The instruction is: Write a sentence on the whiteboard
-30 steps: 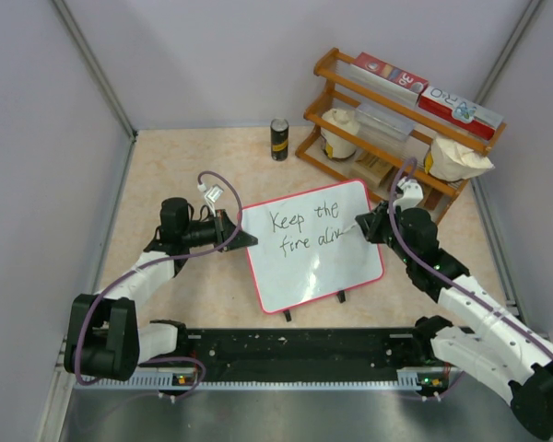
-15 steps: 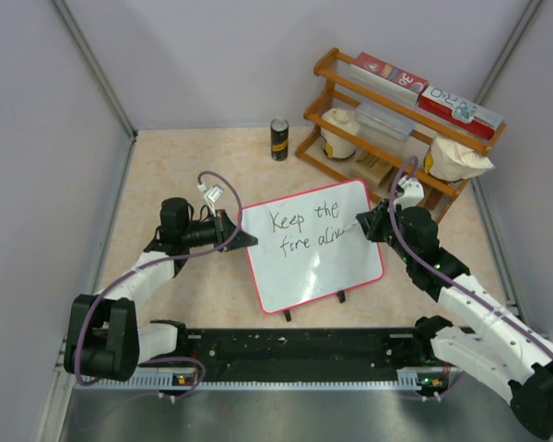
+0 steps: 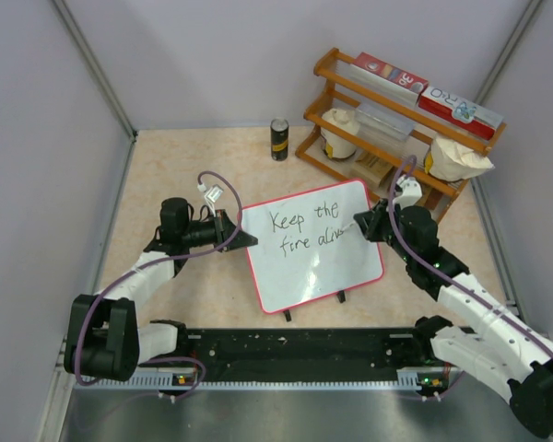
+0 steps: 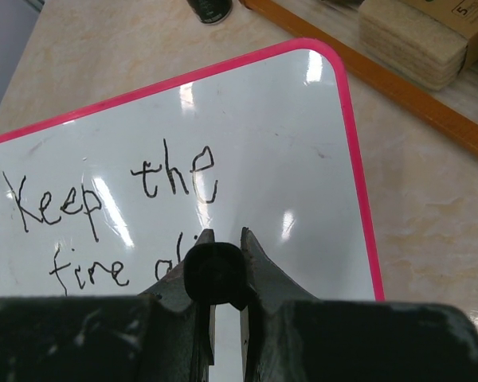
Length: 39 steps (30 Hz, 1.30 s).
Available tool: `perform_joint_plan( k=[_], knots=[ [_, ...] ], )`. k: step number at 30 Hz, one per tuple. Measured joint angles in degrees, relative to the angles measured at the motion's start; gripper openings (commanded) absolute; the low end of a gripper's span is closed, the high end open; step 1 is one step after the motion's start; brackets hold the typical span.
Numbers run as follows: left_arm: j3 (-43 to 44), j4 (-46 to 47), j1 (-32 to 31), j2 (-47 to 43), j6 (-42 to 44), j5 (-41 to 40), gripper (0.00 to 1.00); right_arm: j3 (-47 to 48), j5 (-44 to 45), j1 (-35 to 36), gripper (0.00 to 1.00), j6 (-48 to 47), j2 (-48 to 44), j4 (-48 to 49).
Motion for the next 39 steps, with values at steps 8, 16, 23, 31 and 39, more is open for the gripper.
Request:
perform_joint_plan(
  k=[8,16,23,31,39],
  knots=[
    [0.0,0.0,0.0,0.0,0.0,0.0,0.0,-0.1,-1.3,0.0,0.0,0.0,-0.4,-0.9],
    [0.0,0.0,0.0,0.0,0.0,0.0,0.0,-1.3,-2.1,0.0,0.0,0.1,-1.7,-2.1],
    [0.0,0.0,0.0,0.0,0.0,0.0,0.0,-1.6,-1.7,0.0,0.0,0.2,-2.3,-2.6],
    [0.0,0.0,0.0,0.0,0.0,0.0,0.0,-1.6,0.5,0.0,0.0,0.2,-2.9,-3.8],
    [0.0,0.0,0.0,0.0,0.1,0.0,0.0,-1.5,1.4,0.0,0.0,0.0,-3.8,-4.7]
  ],
)
